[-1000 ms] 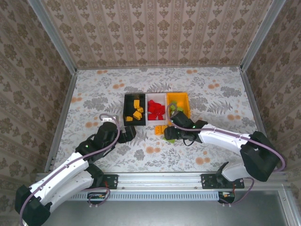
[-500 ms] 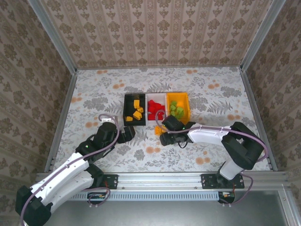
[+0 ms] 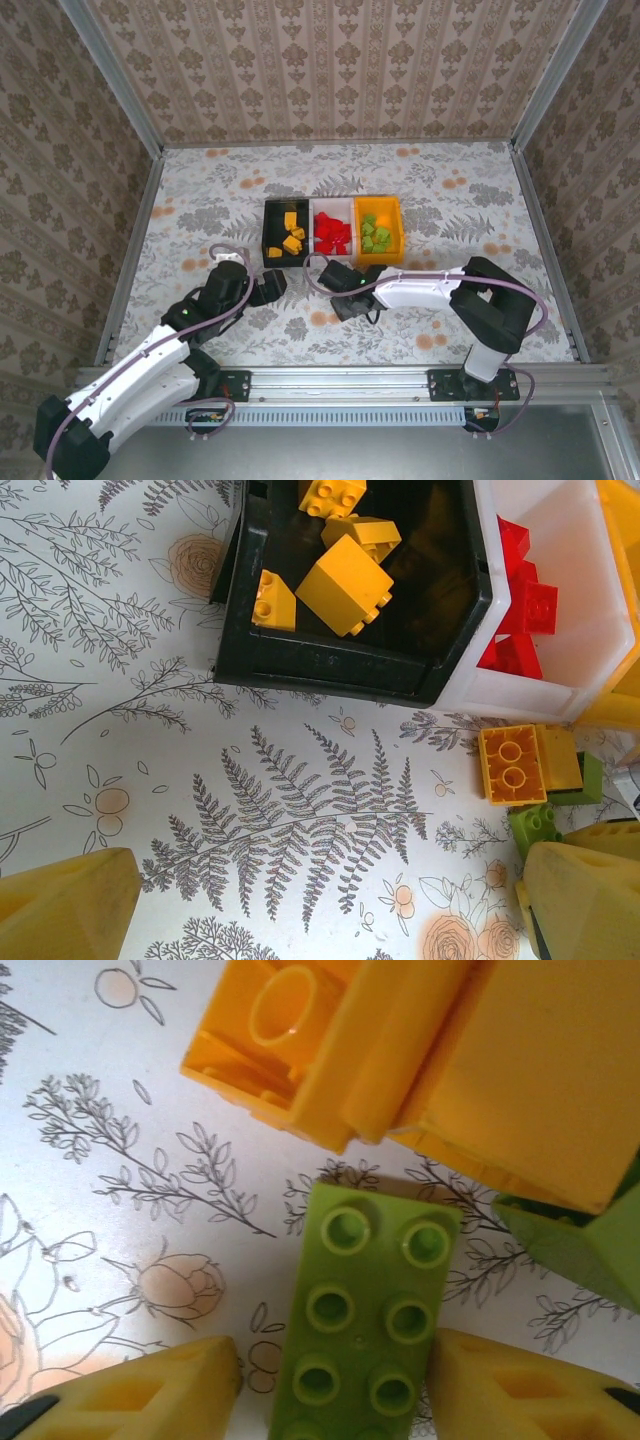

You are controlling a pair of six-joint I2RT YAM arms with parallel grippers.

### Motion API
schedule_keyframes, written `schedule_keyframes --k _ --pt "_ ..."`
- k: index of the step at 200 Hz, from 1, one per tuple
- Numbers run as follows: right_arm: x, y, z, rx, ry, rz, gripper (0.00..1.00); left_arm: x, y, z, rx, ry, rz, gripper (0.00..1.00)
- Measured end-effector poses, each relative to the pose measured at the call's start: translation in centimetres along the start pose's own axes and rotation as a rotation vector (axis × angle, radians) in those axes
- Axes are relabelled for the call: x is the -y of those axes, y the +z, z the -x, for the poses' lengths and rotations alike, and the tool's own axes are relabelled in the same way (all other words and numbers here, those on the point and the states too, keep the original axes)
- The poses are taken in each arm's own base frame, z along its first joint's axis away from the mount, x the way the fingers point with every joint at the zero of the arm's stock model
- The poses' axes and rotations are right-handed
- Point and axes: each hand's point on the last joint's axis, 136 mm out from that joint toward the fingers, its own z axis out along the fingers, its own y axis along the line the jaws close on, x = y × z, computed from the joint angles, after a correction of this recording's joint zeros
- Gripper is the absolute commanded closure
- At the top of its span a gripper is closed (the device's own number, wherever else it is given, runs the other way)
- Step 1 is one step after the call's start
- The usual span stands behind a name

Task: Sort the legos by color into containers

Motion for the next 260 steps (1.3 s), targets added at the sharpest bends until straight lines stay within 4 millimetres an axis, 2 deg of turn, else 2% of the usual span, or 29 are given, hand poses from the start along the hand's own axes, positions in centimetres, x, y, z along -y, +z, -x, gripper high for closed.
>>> schedule_keyframes --k 47,86,102,126,144,177,193,208,231,260 --pt "-0.4 -0.1 0.1 0.000 -0.006 -0.005 0.68 0.0 0.0 0.0 0.001 -0.001 0.001 0.00" --pt "-0.2 -0.5 -0.2 0.024 0.011 0.012 0.72 0.0 0.1 -0.1 -0.005 0.000 0.000 0.00" --pt "0.3 -0.8 -1.2 0.025 0.018 0.016 0.73 0.0 0.2 -0.2 -0.015 -0.002 0.000 0.00" --pt "1.7 -2.2 -3.4 0.012 0.025 0.018 0.73 0.2 0.6 -0.3 -0.025 -0.003 -0.010 0.00" --pt "2.4 -4.6 -3.6 0.049 0.049 0.044 0.73 0.6 0.7 -0.3 -0.027 -0.003 -0.026 0.00" --pt "4.0 -9.9 -0.6 0.193 0.129 0.091 0.73 1.1 1.0 -0.3 -0.034 -0.004 -0.047 0.00" --pt "5.9 -11.4 1.9 0.248 0.207 0.082 0.72 1.2 1.1 -0.4 -0.042 -0.003 -0.050 0.00" --pt "8.1 -12.0 4.3 0.284 0.287 0.055 0.71 1.3 1.2 -0.5 -0.047 -0.003 -0.052 0.00" --pt "11.0 -10.9 8.0 0.291 0.381 0.002 0.70 1.4 1.5 -0.6 -0.055 -0.003 -0.056 0.00" --pt "13.6 -7.1 11.4 0.238 0.447 -0.052 0.69 1.5 1.9 -1.0 -0.081 0.002 -0.055 0.00"
